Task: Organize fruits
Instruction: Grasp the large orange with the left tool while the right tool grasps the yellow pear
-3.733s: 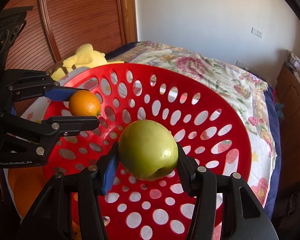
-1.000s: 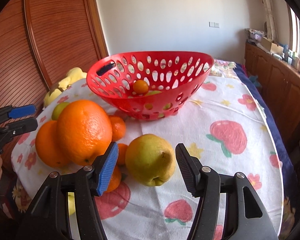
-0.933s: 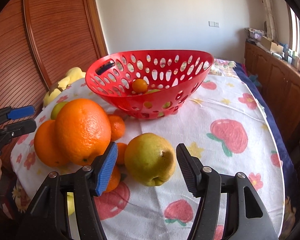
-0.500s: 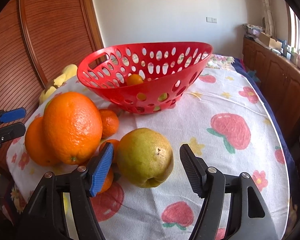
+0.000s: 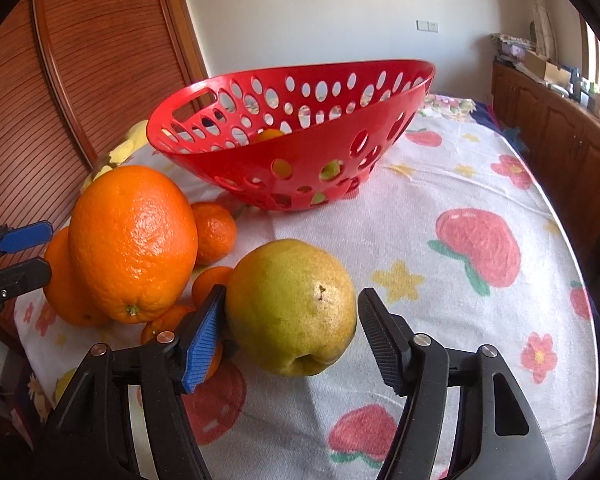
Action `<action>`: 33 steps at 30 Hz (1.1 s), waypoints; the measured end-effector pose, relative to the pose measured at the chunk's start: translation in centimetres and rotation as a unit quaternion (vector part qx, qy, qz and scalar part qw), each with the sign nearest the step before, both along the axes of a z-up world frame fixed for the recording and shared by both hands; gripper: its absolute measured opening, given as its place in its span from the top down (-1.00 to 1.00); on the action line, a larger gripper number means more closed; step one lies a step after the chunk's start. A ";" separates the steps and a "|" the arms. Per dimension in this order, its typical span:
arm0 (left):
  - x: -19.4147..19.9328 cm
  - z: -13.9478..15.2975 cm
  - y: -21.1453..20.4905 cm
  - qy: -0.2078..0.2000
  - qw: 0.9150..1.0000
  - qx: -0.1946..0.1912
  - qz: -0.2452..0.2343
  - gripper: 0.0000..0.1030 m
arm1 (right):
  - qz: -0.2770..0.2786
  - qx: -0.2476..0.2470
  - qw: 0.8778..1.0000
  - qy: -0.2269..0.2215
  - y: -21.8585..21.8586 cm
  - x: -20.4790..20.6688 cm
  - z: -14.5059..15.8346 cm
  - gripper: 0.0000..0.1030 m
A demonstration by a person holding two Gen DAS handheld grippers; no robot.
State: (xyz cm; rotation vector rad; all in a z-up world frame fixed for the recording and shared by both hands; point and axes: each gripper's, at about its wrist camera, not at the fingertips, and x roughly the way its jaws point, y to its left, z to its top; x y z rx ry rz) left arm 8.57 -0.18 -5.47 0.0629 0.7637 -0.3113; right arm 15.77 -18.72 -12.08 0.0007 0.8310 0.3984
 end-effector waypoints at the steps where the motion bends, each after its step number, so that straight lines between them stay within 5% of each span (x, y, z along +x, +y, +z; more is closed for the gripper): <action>1: 0.0 -0.1 0.0 0.002 1.000 0.000 0.000 -0.30 | 0.001 0.002 1.000 0.001 0.0 0.0 0.0 -0.24; 17: 0.9 -0.9 -0.5 -0.004 1.000 0.019 0.007 -0.41 | -0.016 0.000 1.000 -0.009 -1.6 -0.6 0.1 -0.24; 33: 2.0 -2.3 -0.7 0.000 1.000 0.030 0.004 -0.74 | -0.016 -0.004 1.000 -0.013 -1.4 -0.6 0.0 -0.24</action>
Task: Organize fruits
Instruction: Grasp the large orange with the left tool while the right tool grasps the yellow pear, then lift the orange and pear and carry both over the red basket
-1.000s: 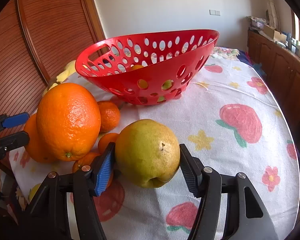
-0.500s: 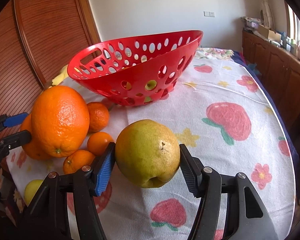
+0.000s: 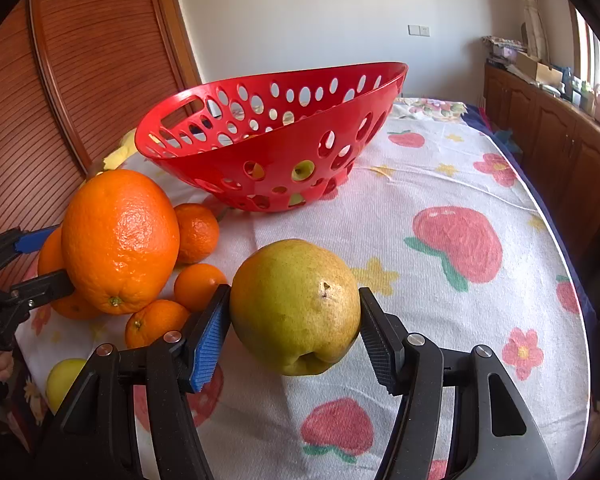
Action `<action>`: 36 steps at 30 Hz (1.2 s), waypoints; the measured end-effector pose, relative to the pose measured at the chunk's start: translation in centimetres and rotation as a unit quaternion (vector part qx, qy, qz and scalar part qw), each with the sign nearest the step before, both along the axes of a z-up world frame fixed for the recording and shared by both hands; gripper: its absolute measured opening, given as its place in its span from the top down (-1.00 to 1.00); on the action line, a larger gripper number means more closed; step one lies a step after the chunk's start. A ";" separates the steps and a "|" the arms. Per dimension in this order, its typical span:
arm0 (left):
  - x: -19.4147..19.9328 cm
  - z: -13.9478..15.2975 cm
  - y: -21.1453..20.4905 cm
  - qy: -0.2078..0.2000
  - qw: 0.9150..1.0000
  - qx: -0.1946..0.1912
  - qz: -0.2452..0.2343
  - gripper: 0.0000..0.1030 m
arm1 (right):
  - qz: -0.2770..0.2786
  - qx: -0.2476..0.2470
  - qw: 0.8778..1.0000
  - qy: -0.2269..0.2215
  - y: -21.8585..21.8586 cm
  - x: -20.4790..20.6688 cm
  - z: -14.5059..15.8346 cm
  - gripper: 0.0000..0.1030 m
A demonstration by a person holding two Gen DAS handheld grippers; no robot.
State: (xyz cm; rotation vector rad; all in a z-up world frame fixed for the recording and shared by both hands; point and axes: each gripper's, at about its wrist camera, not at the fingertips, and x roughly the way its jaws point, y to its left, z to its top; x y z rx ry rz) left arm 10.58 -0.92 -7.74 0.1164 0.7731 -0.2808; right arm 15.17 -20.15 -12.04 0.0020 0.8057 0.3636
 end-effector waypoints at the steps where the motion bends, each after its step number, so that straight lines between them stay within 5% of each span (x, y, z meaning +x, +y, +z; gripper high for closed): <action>1: 0.1 -0.1 -0.1 0.002 1.000 0.002 0.000 -0.75 | 0.000 0.000 1.000 0.000 0.0 0.0 0.0 -0.24; 36: -1.9 -0.6 4.1 0.023 1.000 -0.009 0.018 -0.74 | 0.000 -0.002 1.000 -0.001 0.0 0.0 0.0 -0.24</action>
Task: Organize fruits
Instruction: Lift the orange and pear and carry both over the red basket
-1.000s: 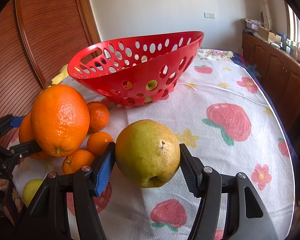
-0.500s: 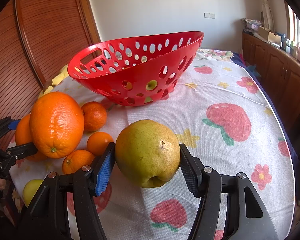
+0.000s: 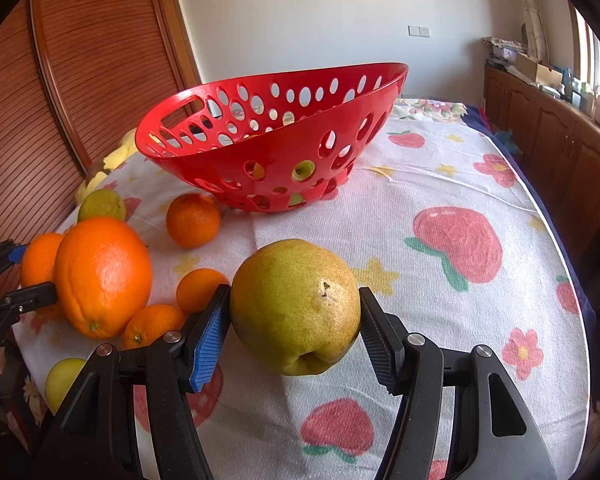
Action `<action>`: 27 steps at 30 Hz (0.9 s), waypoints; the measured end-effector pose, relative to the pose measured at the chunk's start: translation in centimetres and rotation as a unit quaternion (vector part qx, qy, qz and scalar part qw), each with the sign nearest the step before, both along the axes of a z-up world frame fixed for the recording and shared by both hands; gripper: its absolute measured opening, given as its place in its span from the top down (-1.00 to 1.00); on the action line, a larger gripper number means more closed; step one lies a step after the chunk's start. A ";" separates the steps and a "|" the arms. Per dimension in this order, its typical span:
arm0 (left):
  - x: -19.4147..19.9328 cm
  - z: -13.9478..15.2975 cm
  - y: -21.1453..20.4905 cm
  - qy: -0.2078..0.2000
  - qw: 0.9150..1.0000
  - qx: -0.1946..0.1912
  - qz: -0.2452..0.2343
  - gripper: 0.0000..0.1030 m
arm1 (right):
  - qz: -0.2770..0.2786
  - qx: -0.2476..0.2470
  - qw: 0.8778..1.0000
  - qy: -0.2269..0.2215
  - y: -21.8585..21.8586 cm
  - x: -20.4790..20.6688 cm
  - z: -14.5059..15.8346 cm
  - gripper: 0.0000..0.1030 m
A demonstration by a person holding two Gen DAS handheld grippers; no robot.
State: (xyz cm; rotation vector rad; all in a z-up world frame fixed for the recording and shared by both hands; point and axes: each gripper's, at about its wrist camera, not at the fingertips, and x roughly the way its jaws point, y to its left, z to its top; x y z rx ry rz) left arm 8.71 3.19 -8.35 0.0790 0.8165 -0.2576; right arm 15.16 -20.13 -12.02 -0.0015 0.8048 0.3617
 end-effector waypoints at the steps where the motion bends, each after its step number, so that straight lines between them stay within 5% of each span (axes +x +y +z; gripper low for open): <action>1: -0.1 0.0 0.2 -0.001 1.000 -0.002 0.002 -0.74 | 0.000 0.000 1.000 0.000 0.0 0.0 0.0 -0.24; 14: -0.9 2.6 0.4 -0.031 0.999 -0.016 0.003 -0.73 | -0.001 -0.010 1.000 -0.015 0.0 -0.6 1.0 -0.23; 27: 0.1 8.4 -0.7 -0.091 0.996 -0.021 -0.010 -0.73 | 0.023 -0.010 0.997 -0.073 0.6 -1.7 6.7 -0.24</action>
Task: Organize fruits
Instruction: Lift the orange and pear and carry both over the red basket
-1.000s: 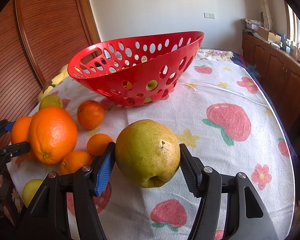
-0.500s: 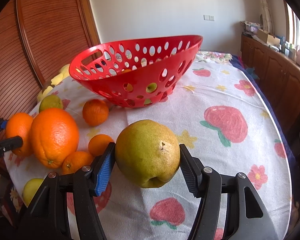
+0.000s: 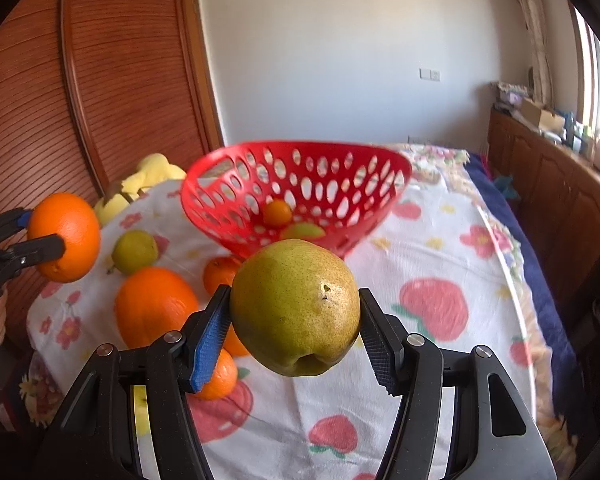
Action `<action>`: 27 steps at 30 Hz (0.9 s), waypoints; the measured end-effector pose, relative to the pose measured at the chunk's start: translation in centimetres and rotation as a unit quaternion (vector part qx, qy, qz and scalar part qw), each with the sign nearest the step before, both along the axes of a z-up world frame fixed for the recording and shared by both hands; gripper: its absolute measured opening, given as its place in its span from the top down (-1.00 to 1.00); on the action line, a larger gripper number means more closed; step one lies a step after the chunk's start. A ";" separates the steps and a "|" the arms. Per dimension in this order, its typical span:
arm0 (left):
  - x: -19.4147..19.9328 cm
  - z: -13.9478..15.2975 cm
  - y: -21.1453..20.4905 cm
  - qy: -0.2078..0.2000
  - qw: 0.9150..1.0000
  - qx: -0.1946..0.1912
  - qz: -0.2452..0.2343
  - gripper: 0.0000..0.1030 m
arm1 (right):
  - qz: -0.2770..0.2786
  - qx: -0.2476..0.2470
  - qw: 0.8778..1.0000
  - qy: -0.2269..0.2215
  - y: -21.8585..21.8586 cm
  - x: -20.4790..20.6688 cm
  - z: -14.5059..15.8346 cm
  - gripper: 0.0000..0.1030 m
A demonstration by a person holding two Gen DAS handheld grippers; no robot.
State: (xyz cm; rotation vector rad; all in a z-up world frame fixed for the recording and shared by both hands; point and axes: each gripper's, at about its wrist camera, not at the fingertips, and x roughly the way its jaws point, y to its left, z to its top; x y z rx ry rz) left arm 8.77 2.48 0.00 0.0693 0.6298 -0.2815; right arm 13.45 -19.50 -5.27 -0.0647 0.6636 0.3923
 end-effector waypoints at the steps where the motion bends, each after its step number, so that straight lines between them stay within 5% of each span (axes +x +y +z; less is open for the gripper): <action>1: 0.1 0.3 -0.1 -0.003 1.000 0.000 -0.001 -0.73 | 0.002 -0.003 1.000 -0.005 0.1 0.0 0.4 -0.23; 14: 2.4 3.3 -1.8 -0.032 0.999 -0.005 -0.021 -0.73 | 0.010 -0.008 1.000 -0.024 -0.1 1.7 3.0 -0.24; 27: 8.5 3.3 -5.4 -0.022 0.999 -0.002 -0.041 -0.73 | 0.035 -0.051 0.998 -0.003 1.6 9.5 3.0 -0.24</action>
